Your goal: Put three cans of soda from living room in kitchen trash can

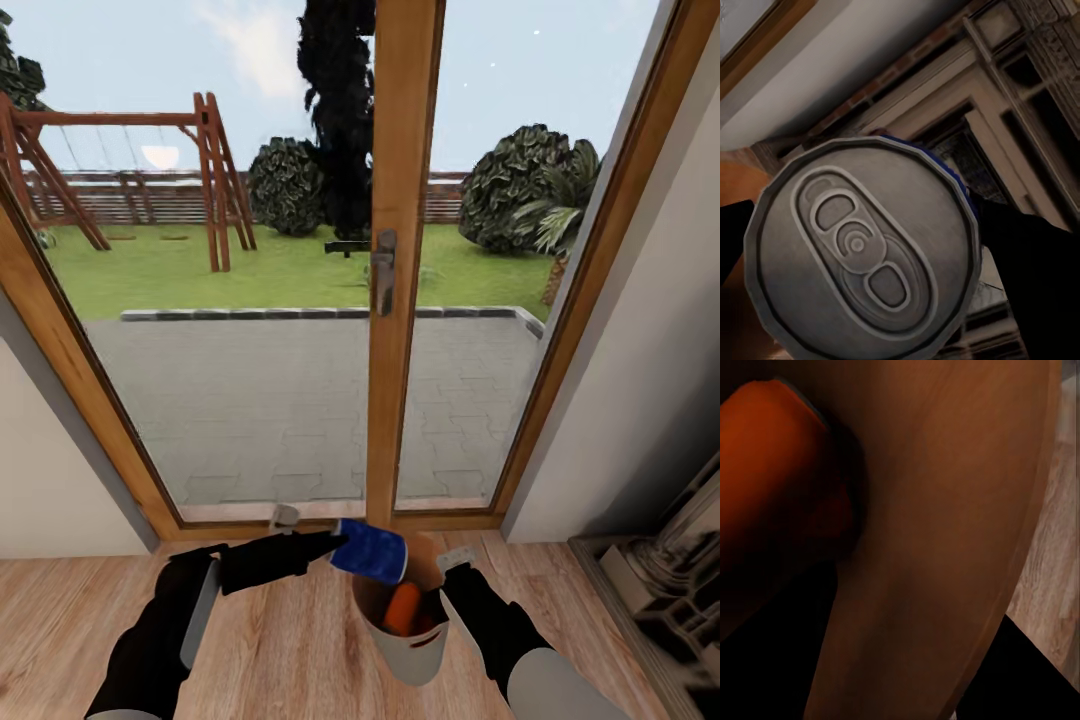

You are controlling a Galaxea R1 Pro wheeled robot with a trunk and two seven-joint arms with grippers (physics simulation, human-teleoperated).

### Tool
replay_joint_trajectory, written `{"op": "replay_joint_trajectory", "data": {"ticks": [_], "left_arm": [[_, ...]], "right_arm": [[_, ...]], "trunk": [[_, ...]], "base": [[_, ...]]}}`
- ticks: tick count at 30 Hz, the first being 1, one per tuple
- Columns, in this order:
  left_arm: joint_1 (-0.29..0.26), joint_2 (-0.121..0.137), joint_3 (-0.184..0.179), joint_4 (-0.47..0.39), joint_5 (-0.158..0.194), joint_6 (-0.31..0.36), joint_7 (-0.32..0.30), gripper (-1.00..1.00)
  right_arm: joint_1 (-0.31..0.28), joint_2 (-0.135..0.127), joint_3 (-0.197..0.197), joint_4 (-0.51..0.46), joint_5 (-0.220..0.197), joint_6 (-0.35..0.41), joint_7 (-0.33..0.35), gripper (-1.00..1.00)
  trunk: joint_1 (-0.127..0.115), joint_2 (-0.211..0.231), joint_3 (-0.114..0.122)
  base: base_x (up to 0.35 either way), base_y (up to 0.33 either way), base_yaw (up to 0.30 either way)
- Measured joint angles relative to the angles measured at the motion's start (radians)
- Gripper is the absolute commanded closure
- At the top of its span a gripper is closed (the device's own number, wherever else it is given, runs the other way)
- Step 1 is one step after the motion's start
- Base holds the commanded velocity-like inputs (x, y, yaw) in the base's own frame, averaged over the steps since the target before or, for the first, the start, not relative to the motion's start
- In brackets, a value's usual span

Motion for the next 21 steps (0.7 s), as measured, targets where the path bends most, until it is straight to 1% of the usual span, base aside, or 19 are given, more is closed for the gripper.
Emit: {"op": "replay_joint_trajectory", "data": {"ticks": [3, 5, 7, 10, 17, 21], "left_arm": [[0.0, 0.0, -0.008, 0.001, 0.0, 0.0, 0.028, 1.0], [0.0, 0.0, -0.015, 0.001, 0.001, 0.0, 0.05, 1.0], [0.0, 0.0, -0.025, 0.001, 0.001, 0.0, 0.077, 1.0], [0.0, -0.002, -0.036, 0.001, 0.001, 0.0, 0.107, 1.0], [0.0, -0.031, -0.043, 0.001, 0.002, 0.0, 0.158, 1.0], [0.0, -0.034, -0.045, 0.001, 0.002, 0.0, 0.168, 1.0]], "right_arm": [[0.0, 0.0, 0.0, 0.0, -0.01, -0.001, -0.006, 1.0], [0.0, 0.0, 0.0, 0.001, -0.008, -0.001, -0.017, 1.0], [0.0, 0.0, 0.0, 0.001, 0.003, 0.001, -0.027, 1.0], [0.0, 0.0, 0.0, 0.001, -0.007, -0.001, -0.032, 1.0], [0.0, 0.001, 0.0, 0.002, -0.006, -0.001, -0.036, 1.0], [0.0, 0.002, 0.0, 0.002, -0.006, -0.001, -0.036, 1.0]], "trunk": [[0.0, 0.0, 0.0], [0.0, 0.0, 0.0], [0.0, 0.0, 0.0], [0.0, 0.0, 0.0], [0.0, 0.0, 0.0], [0.0, 0.0, 0.0]], "base": [[0.0, 0.0, 0.0], [0.0, 0.0, 0.0], [0.0, 0.0, 0.0], [0.0, 0.0, 0.0], [0.0, 0.0, 0.0], [0.0, 0.0, 0.0]]}}
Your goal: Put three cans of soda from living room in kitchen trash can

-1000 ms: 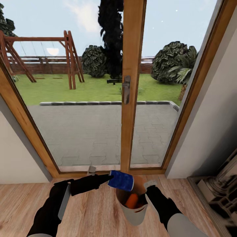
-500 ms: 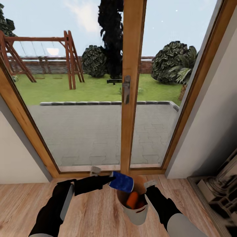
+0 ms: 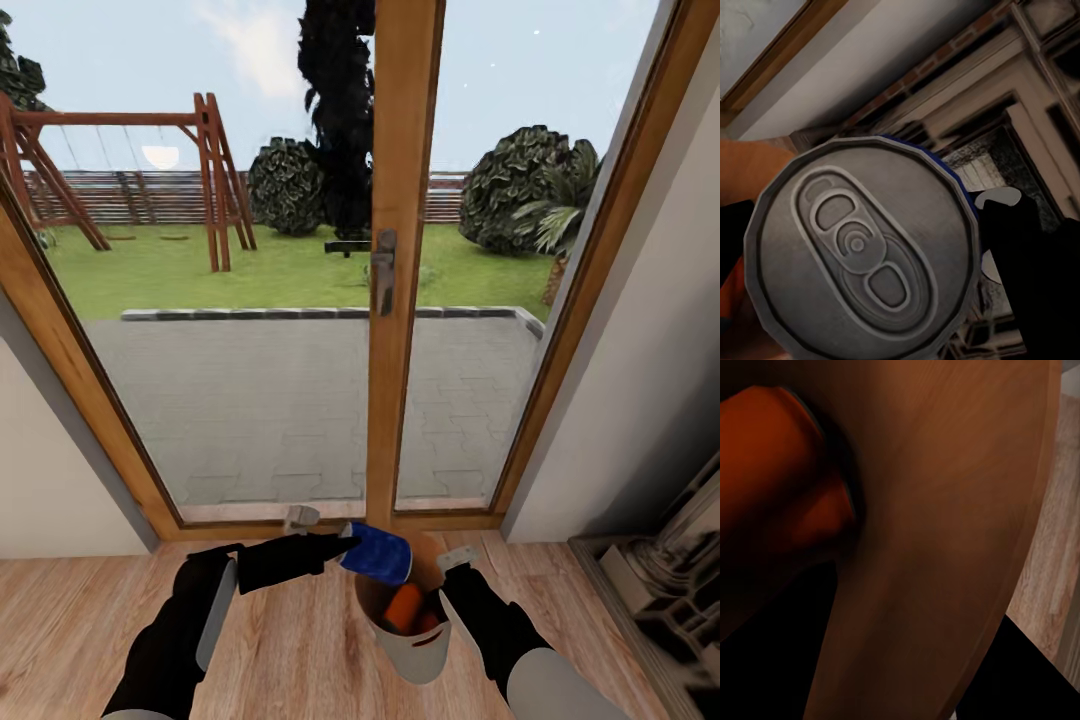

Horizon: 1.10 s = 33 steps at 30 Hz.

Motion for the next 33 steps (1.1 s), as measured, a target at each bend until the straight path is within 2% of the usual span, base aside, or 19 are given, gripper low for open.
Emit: {"op": "replay_joint_trajectory", "data": {"ticks": [2, 5, 6, 8, 13, 24, 33], "left_arm": [[0.0, 0.0, 0.0, 0.0, 0.0, 0.0, 0.001, 1.0], [0.0, -0.001, -0.031, 0.0, -0.001, 0.0, 0.01, 1.0], [0.0, -0.001, -0.034, 0.0, -0.001, 0.0, 0.015, -1.0], [0.0, -0.002, -0.042, 0.001, 0.0, 0.0, 0.052, -1.0], [-0.001, -0.003, -0.046, 0.001, 0.0, 0.0, 0.069, -1.0], [0.0, -0.003, -0.046, -0.001, 0.001, 0.0, 0.069, -1.0], [0.0, 0.004, -0.037, -0.015, 0.004, 0.002, 0.044, -1.0]], "right_arm": [[0.0, 0.0, 0.0, 0.0, 0.0, 0.0, 0.0, 1.0], [0.0, 0.0, 0.0, 0.0, 0.0, 0.0, 0.0, 1.0], [0.0, 0.0, 0.0, 0.0, 0.0, 0.0, 0.0, 1.0], [0.0, 0.0, 0.004, 0.0, 0.0, 0.0, 0.0, 1.0], [0.0, 0.0, 0.007, 0.0, 0.001, 0.0, 0.0, 1.0], [0.0, 0.0, 0.006, 0.0, 0.0, 0.0, 0.0, 1.0], [0.0, 0.0, 0.006, 0.0, 0.001, 0.0, 0.0, 1.0]], "trunk": [[0.0, 0.0, 0.0], [0.0, 0.0, 0.0], [0.0, 0.0, 0.0], [0.0, 0.0, 0.0], [0.0, 0.0, 0.0], [0.0, 0.0, 0.0], [0.0, 0.0, 0.0]], "base": [[0.0, 0.0, 0.0], [0.0, 0.0, 0.0], [0.0, 0.0, 0.0], [0.0, 0.0, 0.0], [0.0, 0.0, 0.0], [0.0, 0.0, 0.0], [0.0, 0.0, 0.0]]}}
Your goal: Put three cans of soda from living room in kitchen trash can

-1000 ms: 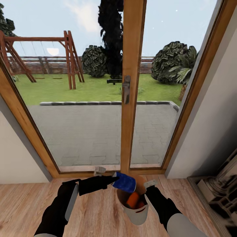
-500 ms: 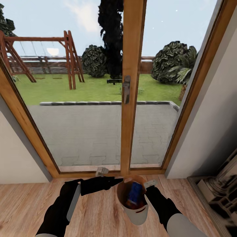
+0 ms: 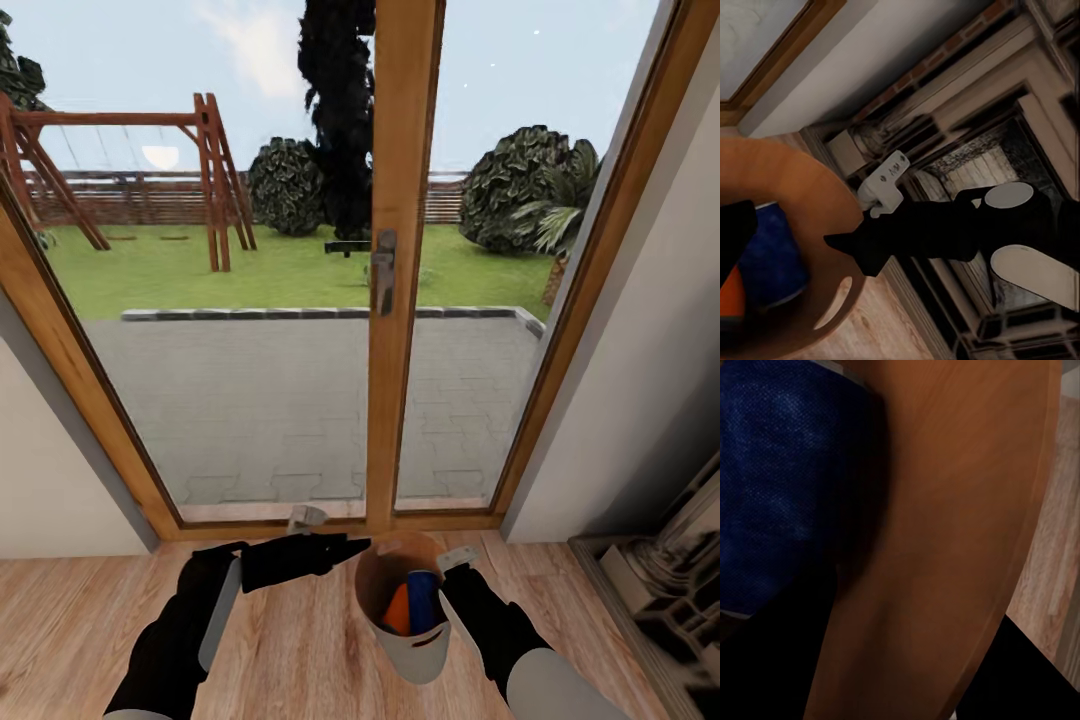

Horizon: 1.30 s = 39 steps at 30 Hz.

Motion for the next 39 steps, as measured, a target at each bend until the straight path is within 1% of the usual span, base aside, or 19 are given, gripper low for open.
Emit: {"op": "replay_joint_trajectory", "data": {"ticks": [2, 7, 8, 10, 11, 14, 17, 19, 20, 23, 24, 25, 27, 28, 29, 30, 32, 34, 39], "left_arm": [[0.0, 0.005, 0.001, 0.0, 0.0, 0.001, -0.029, -1.0], [0.0, 0.046, 0.021, 0.001, 0.0, 0.001, -0.189, -1.0], [0.0, 0.067, 0.051, 0.001, 0.0, 0.001, -0.24, -1.0], [0.0, 0.082, 0.079, 0.002, 0.001, 0.001, -0.277, -1.0], [0.0, 0.099, 0.113, 0.004, 0.0, 0.001, -0.337, -1.0], [0.0, 0.121, 0.139, 0.005, -0.001, 0.001, -0.39, -1.0], [0.0, 0.202, 0.18, 0.009, -0.001, 0.001, -0.464, -1.0], [0.0, 0.22, 0.194, 0.011, -0.001, 0.001, -0.488, -1.0], [0.0, 0.236, 0.216, 0.02, -0.004, 0.0, -0.51, -1.0], [0.0, 0.253, 0.233, 0.047, -0.012, -0.007, -0.52, -1.0], [0.0, 0.265, 0.241, 0.085, -0.03, -0.031, -0.524, -1.0], [0.0, 0.272, 0.246, 0.134, -0.081, -0.087, -0.526, -1.0], [0.0, 0.274, 0.247, 0.157, -0.124, -0.116, -0.525, -1.0], [0.0, 0.275, 0.249, 0.176, -0.17, -0.134, -0.525, -1.0], [0.0, 0.276, 0.249, 0.187, -0.195, -0.142, -0.525, -1.0], [0.0, 0.276, 0.25, 0.208, -0.237, -0.152, -0.525, -1.0], [0.0, 0.278, 0.251, 0.26, -0.289, -0.182, -0.526, -1.0], [0.0, 0.281, 0.258, 0.295, -0.303, -0.214, -0.527, -1.0], [0.0, 0.298, 0.313, 0.423, -0.318, -0.342, -0.529, -1.0]], "right_arm": [[0.0, 0.0, 0.0, 0.0, -0.001, 0.0, 0.0, 1.0], [0.0, 0.0, 0.0, 0.0, 0.0, 0.0, 0.0, 1.0], [0.0, 0.0, 0.0, 0.0, -0.001, 0.0, 0.0, 1.0], [0.0, 0.0, 0.0, 0.0, -0.001, 0.0, 0.0, 1.0], [0.0, 0.0, 0.0, 0.0, -0.001, 0.0, 0.0, 1.0], [0.0, 0.0, 0.0, 0.0, -0.001, 0.0, 0.0, 1.0], [0.0, 0.0, 0.0, 0.0, -0.001, 0.0, 0.0, 1.0], [0.0, 0.0, 0.0, 0.0, -0.001, 0.0, 0.0, 1.0], [0.0, 0.0, 0.0, 0.0, -0.001, 0.0, 0.0, 1.0], [0.0, 0.0, 0.0, 0.0, -0.001, 0.0, 0.0, 1.0], [0.0, 0.0, 0.0, 0.0, -0.001, 0.0, 0.0, 1.0], [0.0, -0.001, 0.0, 0.0, -0.003, -0.002, 0.001, 1.0], [0.0, -0.001, 0.0, 0.0, 0.001, -0.002, 0.001, 1.0], [0.0, -0.001, 0.0, 0.0, 0.0, -0.003, 0.001, 1.0], [0.0, -0.001, 0.0, 0.0, -0.001, -0.004, 0.001, 1.0], [0.0, -0.001, 0.0, -0.001, -0.003, -0.007, 0.001, 1.0], [0.0, -0.001, 0.0, -0.002, -0.004, -0.025, 0.002, 1.0], [0.0, -0.001, 0.0, -0.002, 0.0, -0.037, 0.002, 1.0], [0.0, -0.002, -0.001, -0.003, -0.004, -0.062, 0.005, 1.0]], "trunk": [[0.0, 0.0, 0.0], [0.0, 0.0, 0.0], [0.0, 0.0, 0.0], [0.0, 0.0, 0.0], [0.0, 0.0, 0.0], [0.0, 0.0, 0.0], [0.0, 0.0, 0.0], [0.0, 0.0, 0.0], [0.0, 0.0, 0.0], [0.0, 0.0, 0.0], [0.0, 0.0, 0.0], [0.0, 0.0, 0.0], [0.0, 0.0, 0.0], [0.0, 0.0, 0.0], [0.0, 0.0, 0.0], [0.0, 0.0, 0.0], [0.0, 0.0, 0.0], [0.0, 0.0, 0.0], [0.0, 0.0, 0.0]], "base": [[0.0, 0.0, 0.0], [0.0, 0.0, 0.0], [0.0, 0.0, 0.0], [0.0, 0.0, 0.0], [0.0, 0.0, 0.0], [0.0, 0.0, 0.0], [0.0, 0.0, 0.0], [0.0, 0.0, 0.0], [0.0, 0.0, 0.0], [0.0, 0.0, 0.0], [0.0, 0.0, 0.0], [0.0, 0.0, 0.0], [0.0, 0.0, 0.0], [0.0, 0.0, 0.0], [0.0, 0.0, 0.0], [0.0, 0.0, 0.0], [0.0, 0.0, 0.0], [0.0, 0.0, 0.0], [0.0, 0.0, 0.0]]}}
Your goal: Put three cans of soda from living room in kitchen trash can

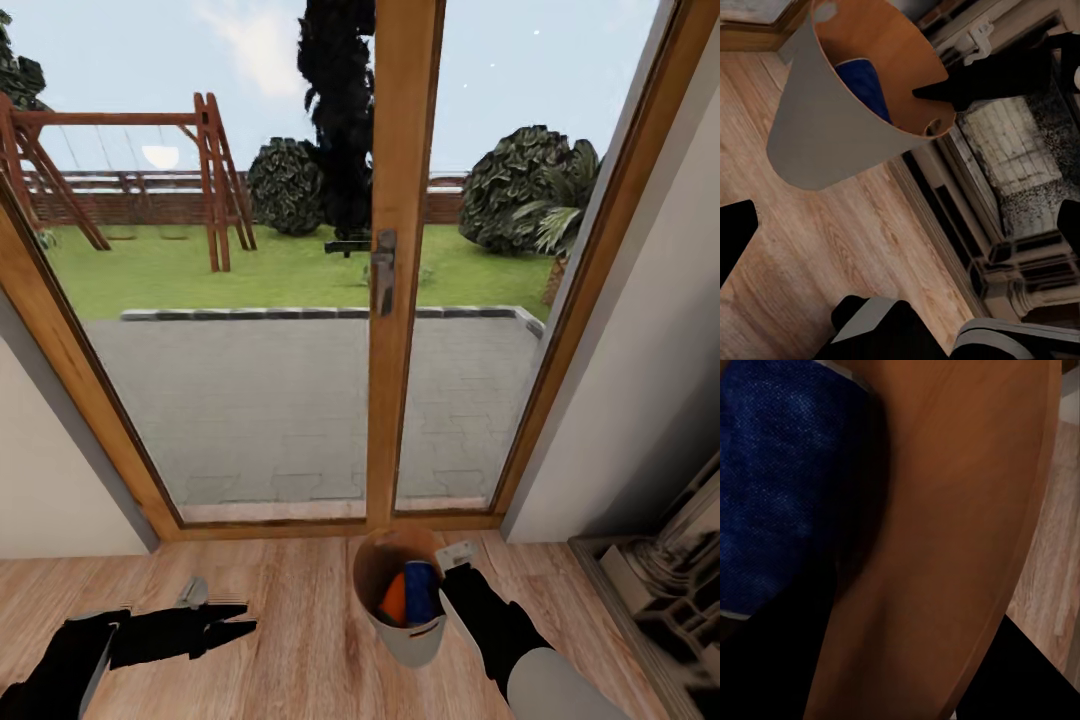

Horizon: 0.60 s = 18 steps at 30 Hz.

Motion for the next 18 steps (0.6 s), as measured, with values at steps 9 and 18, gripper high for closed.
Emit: {"op": "replay_joint_trajectory", "data": {"ticks": [9, 18], "left_arm": [[0.0, 0.023, 0.051, 0.127, -0.002, -0.178, -0.006, -1.0], [0.0, 0.03, 0.082, 0.15, 0.003, -0.255, -0.01, -1.0]], "right_arm": [[0.0, -0.002, -0.002, -0.001, -0.001, -0.072, 0.004, 1.0], [0.0, -0.007, -0.004, -0.003, 0.001, -0.18, 0.012, 1.0]], "trunk": [[0.0, 0.0, 0.0], [0.0, 0.0, 0.0]], "base": [[0.0, 0.0, 0.0], [0.0, 0.0, 0.0]]}}
